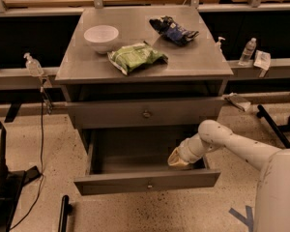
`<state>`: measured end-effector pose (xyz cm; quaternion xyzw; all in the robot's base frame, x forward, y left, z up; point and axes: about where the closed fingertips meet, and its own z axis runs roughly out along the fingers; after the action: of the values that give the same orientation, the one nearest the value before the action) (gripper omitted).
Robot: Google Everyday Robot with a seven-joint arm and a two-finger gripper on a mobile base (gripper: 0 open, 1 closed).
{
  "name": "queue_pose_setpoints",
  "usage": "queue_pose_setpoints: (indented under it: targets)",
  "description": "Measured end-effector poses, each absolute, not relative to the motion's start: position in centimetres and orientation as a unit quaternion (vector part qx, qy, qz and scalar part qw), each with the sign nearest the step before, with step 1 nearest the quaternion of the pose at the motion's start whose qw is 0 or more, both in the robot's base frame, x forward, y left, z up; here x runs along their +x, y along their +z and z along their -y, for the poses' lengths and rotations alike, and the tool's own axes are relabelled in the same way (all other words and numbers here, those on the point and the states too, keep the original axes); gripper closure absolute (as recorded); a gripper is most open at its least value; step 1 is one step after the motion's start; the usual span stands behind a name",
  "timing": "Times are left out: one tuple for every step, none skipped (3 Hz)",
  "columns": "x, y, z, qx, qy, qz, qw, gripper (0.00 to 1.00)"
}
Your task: Open middle drawer
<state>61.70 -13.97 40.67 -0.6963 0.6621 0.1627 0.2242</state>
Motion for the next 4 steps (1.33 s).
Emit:
queue_pose_setpoints:
  targets:
    - [59.5, 42.2, 13.6, -0.712, 0.165, -0.646, 0.219, 1.0]
    - [56.8, 43.2, 12.9, -0.731, 0.177, -0.627, 0.203, 1.0]
    - [56.1, 43.3, 12.9, -0.734, 0.181, -0.624, 0.198, 1.0]
    - [55.1, 43.7, 13.1, -0.735, 0.189, -0.622, 0.194, 1.0]
